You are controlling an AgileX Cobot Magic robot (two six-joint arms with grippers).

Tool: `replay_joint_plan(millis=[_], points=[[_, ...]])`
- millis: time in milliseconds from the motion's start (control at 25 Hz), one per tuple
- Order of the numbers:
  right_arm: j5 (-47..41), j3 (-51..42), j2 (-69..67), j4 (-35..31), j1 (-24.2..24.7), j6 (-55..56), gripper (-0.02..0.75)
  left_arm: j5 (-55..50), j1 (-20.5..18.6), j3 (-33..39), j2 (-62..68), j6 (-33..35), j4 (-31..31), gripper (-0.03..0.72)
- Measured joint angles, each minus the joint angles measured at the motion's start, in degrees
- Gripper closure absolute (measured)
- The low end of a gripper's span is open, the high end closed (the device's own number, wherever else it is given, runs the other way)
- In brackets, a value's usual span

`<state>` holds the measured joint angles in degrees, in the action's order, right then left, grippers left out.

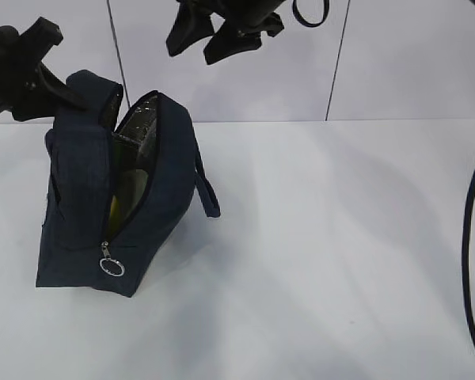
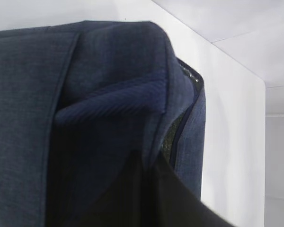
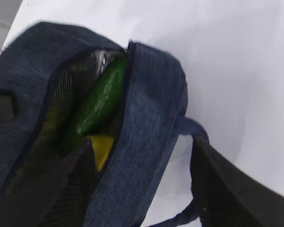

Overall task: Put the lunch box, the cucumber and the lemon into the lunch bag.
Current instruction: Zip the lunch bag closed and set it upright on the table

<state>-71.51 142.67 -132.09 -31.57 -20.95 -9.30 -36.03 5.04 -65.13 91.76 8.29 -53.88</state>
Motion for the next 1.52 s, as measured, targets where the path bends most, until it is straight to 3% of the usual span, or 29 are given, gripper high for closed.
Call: replay_joint_plan(millis=[680, 1040, 1280, 1520], points=[[0.12, -14.76, -0.55, -10.74, 2.06, -5.89, 0.272, 0.00, 0.00, 0.00, 0.00, 0.00, 0.00, 0.695], [0.54, -14.97, -5.23, -14.31, 2.06, -7.64, 0.427, 0.00, 0.00, 0.00, 0.00, 0.00, 0.00, 0.695], [0.66, -14.97, -5.23, -16.27, 2.06, -9.82, 0.696, 0.00, 0.00, 0.00, 0.00, 0.04, 0.00, 0.695], [0.77, -13.10, -5.23, -16.50, 2.06, -9.51, 0.727, -0.49, 0.00, 0.00, 0.00, 0.13, 0.00, 0.695]])
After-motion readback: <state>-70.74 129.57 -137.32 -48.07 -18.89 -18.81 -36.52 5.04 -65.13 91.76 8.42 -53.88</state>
